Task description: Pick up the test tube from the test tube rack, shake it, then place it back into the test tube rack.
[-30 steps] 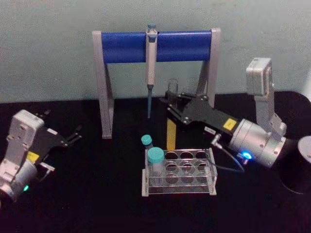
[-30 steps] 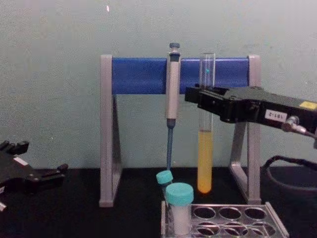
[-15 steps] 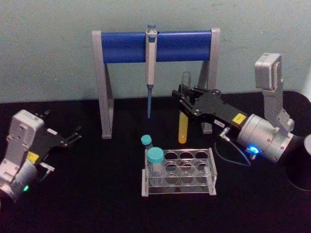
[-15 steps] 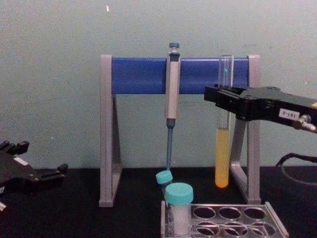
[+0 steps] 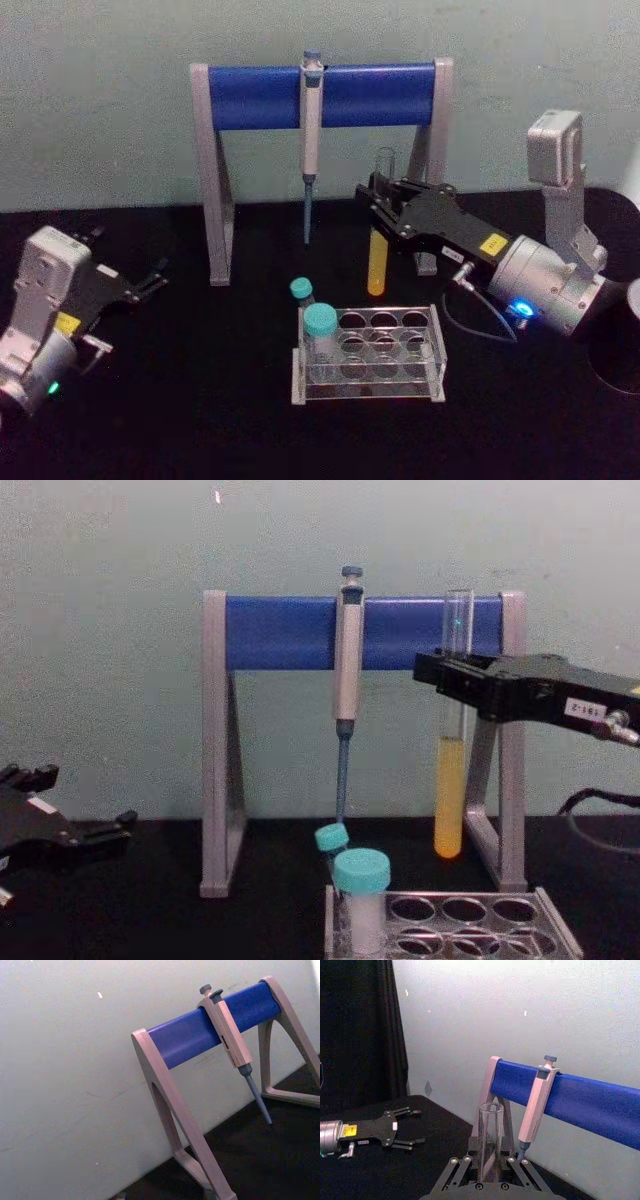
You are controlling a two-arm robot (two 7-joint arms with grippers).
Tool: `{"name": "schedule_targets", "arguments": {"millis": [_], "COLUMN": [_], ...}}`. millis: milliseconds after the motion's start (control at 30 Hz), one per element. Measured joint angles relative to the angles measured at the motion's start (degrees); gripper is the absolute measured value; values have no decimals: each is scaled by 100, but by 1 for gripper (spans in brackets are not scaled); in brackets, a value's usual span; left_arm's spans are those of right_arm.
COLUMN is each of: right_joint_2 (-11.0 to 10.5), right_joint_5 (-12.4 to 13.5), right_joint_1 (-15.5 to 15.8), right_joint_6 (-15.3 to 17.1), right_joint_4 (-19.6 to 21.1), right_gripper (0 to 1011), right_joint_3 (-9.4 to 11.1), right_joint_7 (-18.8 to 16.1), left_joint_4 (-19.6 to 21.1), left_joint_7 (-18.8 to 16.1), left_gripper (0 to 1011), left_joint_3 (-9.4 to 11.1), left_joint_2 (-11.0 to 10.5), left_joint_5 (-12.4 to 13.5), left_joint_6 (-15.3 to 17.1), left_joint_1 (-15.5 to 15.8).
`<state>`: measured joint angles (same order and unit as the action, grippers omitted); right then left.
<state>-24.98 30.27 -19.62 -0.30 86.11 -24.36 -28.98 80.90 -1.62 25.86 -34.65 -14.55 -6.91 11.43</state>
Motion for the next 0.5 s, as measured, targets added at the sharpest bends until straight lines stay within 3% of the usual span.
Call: {"name": "schedule_targets", "arguments": {"millis": [300,500], "right_joint_2": [-2,-74], "right_joint_5": [55,157], "right_joint_1": [45,112], "right_joint_6": [-45,-167], "right_joint_4": [53,133], "right_gripper": [232,232], "right_joint_3": [4,-53], "right_joint_7": [-94,-362], "left_joint_4": [0,0], "left_joint_7": [0,0], "left_gripper": [1001,1001], "left_joint_3": [0,0], "left_joint_2": [0,0], "left_joint_5": [0,0], "left_joint_6": [0,0], "left_joint_1": [0,0]}}
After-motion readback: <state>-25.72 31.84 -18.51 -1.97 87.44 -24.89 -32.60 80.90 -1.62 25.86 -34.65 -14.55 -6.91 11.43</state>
